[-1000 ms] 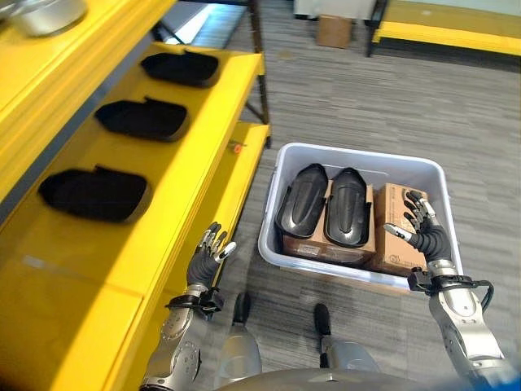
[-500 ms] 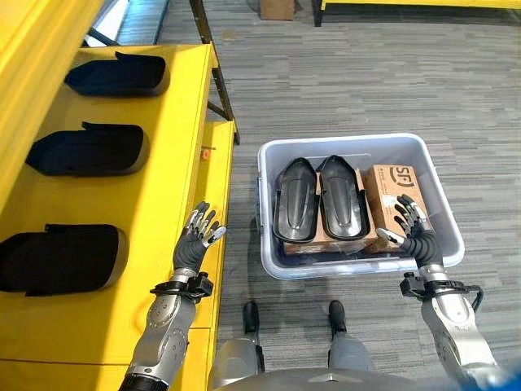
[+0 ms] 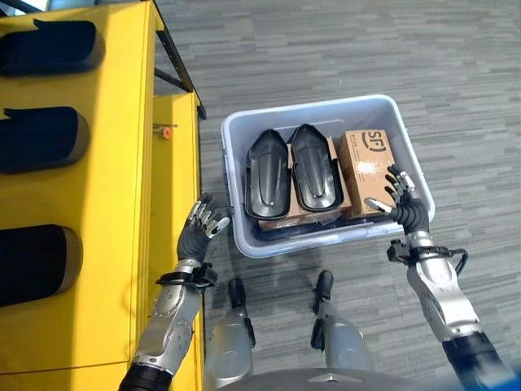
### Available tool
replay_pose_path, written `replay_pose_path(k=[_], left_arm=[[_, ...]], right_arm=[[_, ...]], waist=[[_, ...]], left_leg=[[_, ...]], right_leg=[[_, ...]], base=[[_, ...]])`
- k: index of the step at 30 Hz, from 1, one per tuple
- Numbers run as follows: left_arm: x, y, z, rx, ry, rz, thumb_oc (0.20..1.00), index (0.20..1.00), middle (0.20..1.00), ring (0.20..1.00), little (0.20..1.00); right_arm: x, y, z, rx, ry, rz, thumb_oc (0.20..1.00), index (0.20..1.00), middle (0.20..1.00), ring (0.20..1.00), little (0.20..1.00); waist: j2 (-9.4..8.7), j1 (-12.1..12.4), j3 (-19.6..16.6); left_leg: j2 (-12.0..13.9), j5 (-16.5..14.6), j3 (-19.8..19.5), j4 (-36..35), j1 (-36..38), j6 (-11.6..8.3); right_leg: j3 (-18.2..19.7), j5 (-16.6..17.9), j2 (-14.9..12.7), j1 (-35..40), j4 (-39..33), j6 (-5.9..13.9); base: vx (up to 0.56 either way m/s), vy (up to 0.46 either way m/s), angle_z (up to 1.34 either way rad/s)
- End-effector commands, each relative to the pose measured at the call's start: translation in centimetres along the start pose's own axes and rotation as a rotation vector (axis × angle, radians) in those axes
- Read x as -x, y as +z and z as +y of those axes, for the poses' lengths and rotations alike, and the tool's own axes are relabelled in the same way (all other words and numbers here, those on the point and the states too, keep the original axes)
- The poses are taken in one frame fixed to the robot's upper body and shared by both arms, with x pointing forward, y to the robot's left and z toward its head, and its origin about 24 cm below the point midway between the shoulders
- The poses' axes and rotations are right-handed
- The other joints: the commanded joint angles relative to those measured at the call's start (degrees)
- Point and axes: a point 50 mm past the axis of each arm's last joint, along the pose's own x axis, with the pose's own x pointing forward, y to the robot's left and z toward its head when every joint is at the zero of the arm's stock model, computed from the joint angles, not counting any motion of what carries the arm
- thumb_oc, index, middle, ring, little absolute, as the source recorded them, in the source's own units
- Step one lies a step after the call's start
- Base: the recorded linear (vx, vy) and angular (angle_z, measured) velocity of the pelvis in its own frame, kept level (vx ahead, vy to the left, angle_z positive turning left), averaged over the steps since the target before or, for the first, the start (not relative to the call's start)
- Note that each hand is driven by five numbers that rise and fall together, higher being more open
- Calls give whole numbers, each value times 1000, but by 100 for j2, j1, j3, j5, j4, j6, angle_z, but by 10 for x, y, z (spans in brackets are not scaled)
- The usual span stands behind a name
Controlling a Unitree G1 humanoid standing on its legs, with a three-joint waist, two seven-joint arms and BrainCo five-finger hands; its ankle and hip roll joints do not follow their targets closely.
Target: Move parts from the plastic box to the shelf.
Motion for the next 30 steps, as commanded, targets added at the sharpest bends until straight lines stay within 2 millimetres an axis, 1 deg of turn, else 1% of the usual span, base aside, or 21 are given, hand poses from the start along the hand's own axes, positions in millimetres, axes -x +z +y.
replay_pose_path(k=[1, 2, 3, 8, 9, 12, 15, 17, 20, 21, 23, 25, 26, 30], left_arm=[[-6, 21, -6, 12, -59, -89, 1000, 1000, 1000, 1000, 1000], [-8, 21, -10, 15, -70, -91, 1000, 1000, 1000, 1000, 1000], [-13, 23, -16, 22, -93, -99, 1000, 1000, 1000, 1000, 1000], [-20, 23, -28, 48, -114, -107, 1000, 1000, 1000, 1000, 1000], [-22, 23, -31, 49, -122, -110, 1000, 1000, 1000, 1000, 1000], [-27, 26, -41, 54, -147, -120, 1000, 1000, 1000, 1000, 1000], [-28, 25, -43, 52, -151, -119, 1000, 1000, 1000, 1000, 1000], [-28, 26, -44, 54, -154, -122, 1000, 1000, 1000, 1000, 1000], [-29, 28, -48, 57, -164, -132, 1000, 1000, 1000, 1000, 1000], [-29, 28, -48, 57, -164, -132, 1000, 1000, 1000, 1000, 1000], [-29, 29, -50, 57, -169, -139, 1000, 1000, 1000, 1000, 1000], [-29, 31, -50, 55, -173, -144, 1000, 1000, 1000, 1000, 1000], [-30, 32, -50, 53, -173, -152, 1000, 1000, 1000, 1000, 1000], [-30, 34, -49, 53, -160, -162, 1000, 1000, 1000, 1000, 1000]], right_arm=[[-18, 25, 5, -8, -17, -122, 1000, 1000, 1000, 1000, 1000], [-23, 27, 9, -27, -17, -128, 1000, 1000, 1000, 1000, 1000], [-33, 32, 14, -30, -18, -139, 1000, 1000, 1000, 1000, 1000], [-49, 41, 21, -27, -41, -159, 1000, 1000, 1000, 1000, 1000], [-53, 46, 23, -29, -43, -172, 1000, 1000, 1000, 1000, 1000], [-66, 63, 21, 1, -88, -225, 1000, 1000, 1000, 1000, 1000], [-74, 72, 19, 23, -114, -254, 1000, 1000, 1000, 1000, 1000], [-75, 75, 19, 26, -121, -261, 1000, 1000, 1000, 1000, 1000], [-80, 85, 9, 82, -185, -299, 1000, 1000, 1000, 1000, 1000], [-80, 85, 9, 82, -185, -299, 1000, 1000, 1000, 1000, 1000], [-79, 87, 3, 122, -217, -310, 1000, 1000, 1000, 1000, 1000], [-80, 89, -1, 127, -231, -316, 1000, 1000, 1000, 1000, 1000], [-80, 89, -6, 136, -256, -317, 1000, 1000, 1000, 1000, 1000], [-79, 88, -11, 137, -284, -312, 1000, 1000, 1000, 1000, 1000]], waist=[[-58, 92, -97], [-25, 97, -43], [40, 108, 48], [204, 155, 217], [241, 163, 249], [355, 165, 377], [372, 172, 428], [371, 178, 444], [407, 160, 555], [407, 160, 555], [420, 148, 584], [428, 143, 597], [434, 134, 615], [456, 118, 634]], left_leg=[[435, 414, -404, 184, -291, -232], [457, 440, -416, 156, -310, -238], [489, 494, -392, 94, -361, -263], [513, 587, -414, -19, -448, -300], [521, 612, -421, -41, -475, -305], [513, 661, -454, -84, -599, -326], [502, 669, -455, -123, -639, -322], [498, 669, -441, -134, -648, -320], [473, 656, -436, -94, -741, -317], [473, 655, -436, -92, -743, -317], [476, 643, -445, -80, -770, -315], [471, 644, -453, -80, -788, -316], [454, 642, -453, -81, -804, -317], [444, 638, -479, -60, -851, -319]], right_leg=[[434, -214, -851, -79, 916, 705], [446, -211, -843, -155, 943, 695], [513, -216, -804, -313, 999, 683], [528, -260, -751, -485, 1058, 667], [534, -259, -745, -535, 1079, 656], [584, -249, -707, -734, 1137, 631], [650, -207, -681, -839, 1129, 629], [657, -201, -674, -873, 1134, 625], [673, -206, -665, -947, 1162, 613], [673, -206, -665, -948, 1164, 613], [673, -216, -671, -965, 1170, 610], [670, -215, -679, -967, 1165, 609], [678, -215, -685, -977, 1158, 608], [686, -228, -685, -1009, 1171, 600]], base=[[-63, -80, -4], [-78, -77, -2], [-70, -81, -4], [-27, -53, -5], [-19, -33, 4], [-17, -26, 4], [0, 0, 0], [0, 0, 0], [0, 0, 0], [0, 0, 0], [0, 0, 0], [0, 0, 0], [0, 0, 0], [0, 0, 0]])
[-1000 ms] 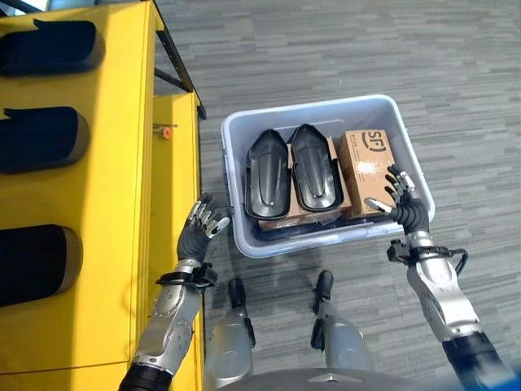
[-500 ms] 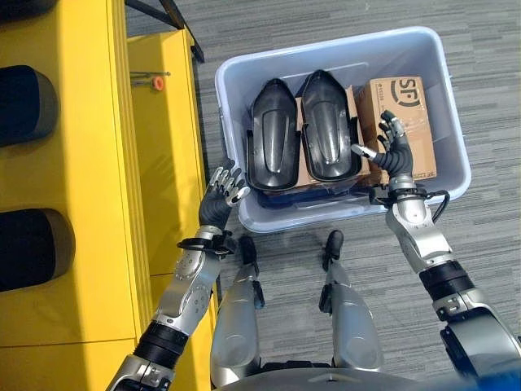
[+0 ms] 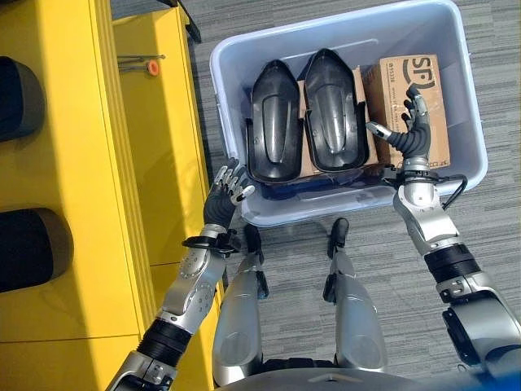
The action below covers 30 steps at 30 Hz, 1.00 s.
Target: Move parts from the plastic box to the shelf.
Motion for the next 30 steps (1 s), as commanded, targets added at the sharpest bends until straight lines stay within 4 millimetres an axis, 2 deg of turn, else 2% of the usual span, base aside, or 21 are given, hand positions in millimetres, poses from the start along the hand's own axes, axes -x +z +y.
replay_pose_path(k=[1, 11, 21, 30], left_arm=[[3, 15, -4, -16, -31, -85, 1000, 1000, 1000, 1000, 1000], [1, 16, -8, -9, -41, -90, 1000, 1000, 1000, 1000, 1000], [1, 17, -8, -11, -38, -100, 1000, 1000, 1000, 1000, 1000], [1, 17, -9, -9, -38, -101, 1000, 1000, 1000, 1000, 1000]], right_arm=[[-10, 15, -17, 26, -72, -90, 1000, 1000, 1000, 1000, 1000], [-4, 10, -6, 6, -37, -69, 1000, 1000, 1000, 1000, 1000], [9, 23, 11, -16, 45, -144, 1000, 1000, 1000, 1000, 1000], [11, 31, 15, -12, 54, -183, 1000, 1000, 1000, 1000, 1000]], waist=[[13, -4, -267], [11, -21, -197], [-12, -39, -197], [-18, -32, -218]], left_leg=[[436, 612, -495, -113, -248, -307], [434, 592, -499, -60, -311, -303], [403, 587, -550, -46, -369, -295], [386, 606, -573, -46, -402, -292]], right_leg=[[497, -297, -687, -332, 1087, 674], [515, -305, -651, -364, 1095, 651], [512, -313, -653, -353, 1072, 650], [487, -300, -665, -312, 1033, 657]], base=[[0, 0, 0], [0, 0, 0], [0, 0, 0], [0, 0, 0]])
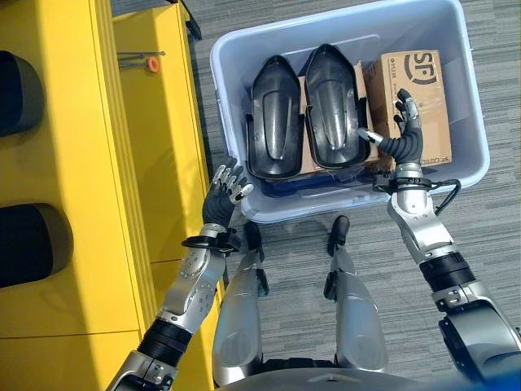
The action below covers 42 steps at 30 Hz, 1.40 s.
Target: Move parts from the plastic box to the shelf.
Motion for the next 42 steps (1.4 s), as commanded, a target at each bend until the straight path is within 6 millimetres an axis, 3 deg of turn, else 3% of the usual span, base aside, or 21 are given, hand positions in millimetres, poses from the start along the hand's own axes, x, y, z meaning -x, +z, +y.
replay_pose_path(k=[1, 23, 42], left_arm=[[1, 16, -9, -10, -51, -93, 1000, 1000, 1000, 1000, 1000], [-1, 17, -13, -6, -53, -103, 1000, 1000, 1000, 1000, 1000], [-2, 20, -18, -2, -64, -126, 1000, 1000, 1000, 1000, 1000]], right_arm=[[-5, 22, -4, 4, -17, -128, 1000, 1000, 1000, 1000, 1000], [-17, 10, 7, 44, -22, -56, 1000, 1000, 1000, 1000, 1000], [-40, 4, -17, 153, -140, -16, 1000, 1000, 1000, 1000, 1000]], waist=[[-26, -28, -223], [30, 61, -133], [130, 140, 3]], left_leg=[[389, 566, -543, -97, -270, -312], [376, 607, -572, -149, -349, -308], [349, 609, -598, -132, -497, -299]], right_leg=[[471, -308, -652, -172, 941, 662], [452, -303, -628, -238, 926, 645], [459, -330, -600, -441, 1035, 636]], base=[[0, 0, 0], [-3, 1, 1], [0, -1, 0]])
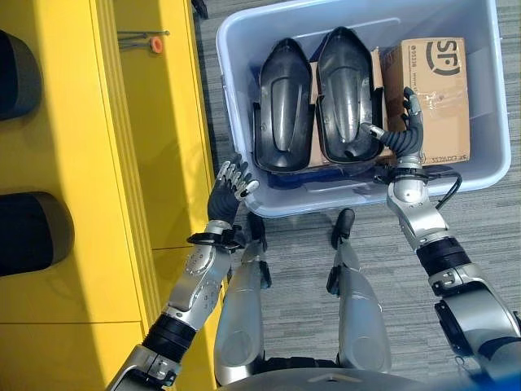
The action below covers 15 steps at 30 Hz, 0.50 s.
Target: Move parts from the plastic box to the shelf.
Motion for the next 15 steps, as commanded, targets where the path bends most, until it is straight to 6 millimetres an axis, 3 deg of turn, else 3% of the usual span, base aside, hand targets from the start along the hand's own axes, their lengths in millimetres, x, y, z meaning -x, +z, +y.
replay_pose_path(k=[1, 15], left_arm=[[3, 17, -8, -7, -43, -97, 1000, 1000, 1000, 1000, 1000], [2, 20, -14, -3, -79, -105, 1000, 1000, 1000, 1000, 1000]], right_arm=[[-20, 26, -12, 27, -57, -111, 1000, 1000, 1000, 1000, 1000], [-41, 12, -18, 111, -82, 4, 1000, 1000, 1000, 1000, 1000]], waist=[[39, -4, -49], [118, 46, 22]], left_leg=[[359, 542, -461, -135, -155, -314], [330, 422, -510, 159, -624, -282]], right_leg=[[549, -349, -595, -191, 1045, 647], [619, -407, -577, -663, 1287, 618]], base=[[0, 0, 0], [0, 0, 0]])
